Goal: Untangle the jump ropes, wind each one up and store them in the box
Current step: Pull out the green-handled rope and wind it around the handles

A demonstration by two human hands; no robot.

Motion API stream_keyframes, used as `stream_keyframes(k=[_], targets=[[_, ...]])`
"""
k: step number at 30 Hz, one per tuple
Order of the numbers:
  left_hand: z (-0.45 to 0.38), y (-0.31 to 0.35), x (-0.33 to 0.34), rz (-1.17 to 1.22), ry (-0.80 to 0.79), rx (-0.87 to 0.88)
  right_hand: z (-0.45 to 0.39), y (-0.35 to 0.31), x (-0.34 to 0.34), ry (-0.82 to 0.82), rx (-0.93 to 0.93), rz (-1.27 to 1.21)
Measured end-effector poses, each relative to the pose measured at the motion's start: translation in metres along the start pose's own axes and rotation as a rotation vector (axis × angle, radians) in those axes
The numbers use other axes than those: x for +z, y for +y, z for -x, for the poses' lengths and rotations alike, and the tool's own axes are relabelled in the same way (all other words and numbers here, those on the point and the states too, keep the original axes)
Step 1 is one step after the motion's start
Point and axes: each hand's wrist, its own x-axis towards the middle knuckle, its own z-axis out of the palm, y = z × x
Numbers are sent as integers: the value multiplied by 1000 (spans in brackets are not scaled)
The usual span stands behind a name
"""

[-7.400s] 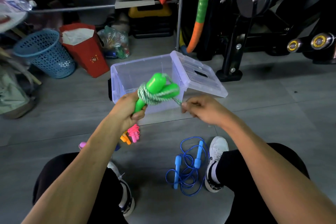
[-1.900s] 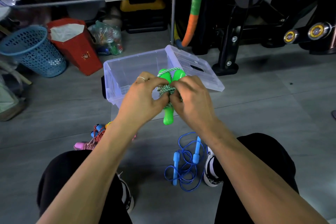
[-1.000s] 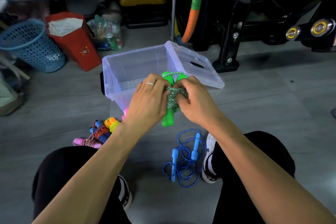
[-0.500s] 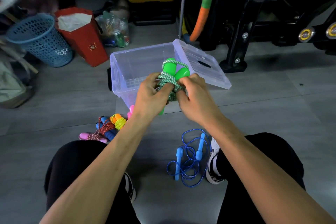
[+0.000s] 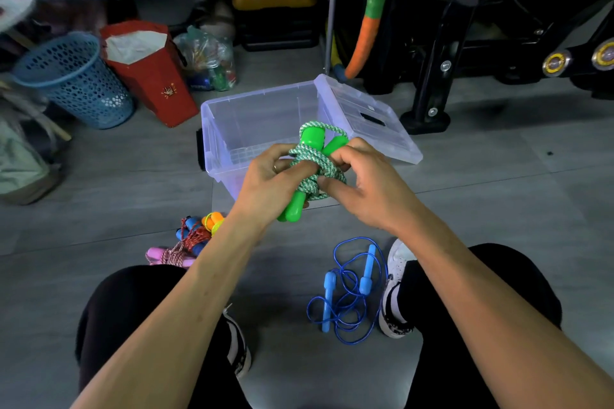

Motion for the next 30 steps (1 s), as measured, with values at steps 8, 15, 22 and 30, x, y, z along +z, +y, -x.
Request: stream_keyframes(k=[8,15,22,30], targets=[[-4,-9,1,-292,22,274,7,-13,9,320,-57,173],[-9,-10,-11,-542,32,561,6,-6,19,344,-231,306],[-8,4,-20,-344,-86,351,10,-10,23,361,-282,271],[0,-11,6,-280,122,243,-3,-5,13,455,-63,160]])
